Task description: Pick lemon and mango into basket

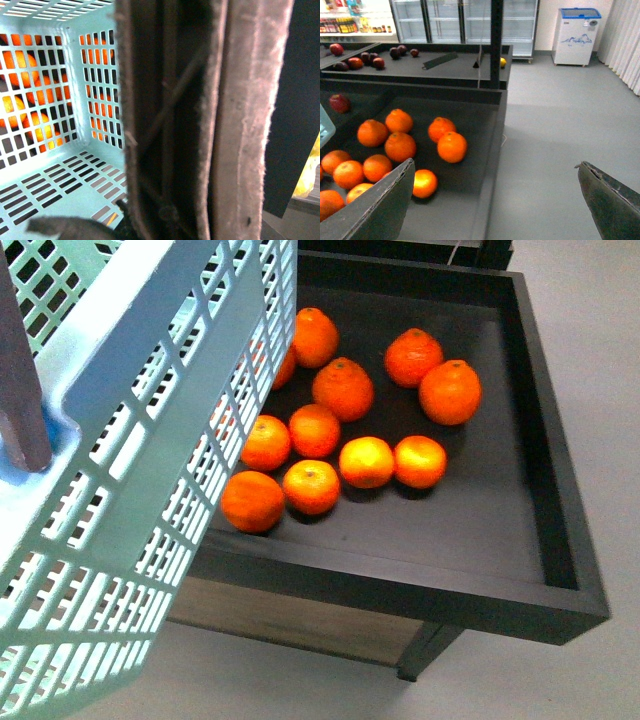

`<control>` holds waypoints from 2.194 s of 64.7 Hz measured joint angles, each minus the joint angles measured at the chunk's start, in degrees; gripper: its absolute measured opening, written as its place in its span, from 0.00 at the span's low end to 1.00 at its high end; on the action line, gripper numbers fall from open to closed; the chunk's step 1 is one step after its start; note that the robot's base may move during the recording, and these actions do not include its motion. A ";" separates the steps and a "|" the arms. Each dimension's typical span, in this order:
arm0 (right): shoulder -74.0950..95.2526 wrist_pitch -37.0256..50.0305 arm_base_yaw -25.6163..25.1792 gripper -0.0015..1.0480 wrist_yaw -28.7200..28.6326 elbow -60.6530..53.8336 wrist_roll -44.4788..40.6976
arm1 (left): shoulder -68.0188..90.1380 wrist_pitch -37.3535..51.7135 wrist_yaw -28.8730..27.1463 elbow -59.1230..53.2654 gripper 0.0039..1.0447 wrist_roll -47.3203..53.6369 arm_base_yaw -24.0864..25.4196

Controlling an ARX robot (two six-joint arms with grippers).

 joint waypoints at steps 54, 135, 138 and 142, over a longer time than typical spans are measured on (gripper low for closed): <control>-0.04 0.00 0.02 0.92 0.13 0.00 0.00 | 0.00 0.00 0.11 0.00 0.14 0.00 0.00; -0.02 0.00 0.02 0.92 0.11 0.00 0.02 | -0.02 -0.02 0.00 0.09 0.14 0.17 0.04; 0.02 0.00 0.02 0.92 0.11 0.00 0.00 | 0.00 -0.02 -0.07 0.09 0.14 0.20 0.07; 0.00 0.00 0.02 0.92 0.11 0.00 0.00 | 0.00 -0.02 0.02 0.09 0.14 0.20 0.04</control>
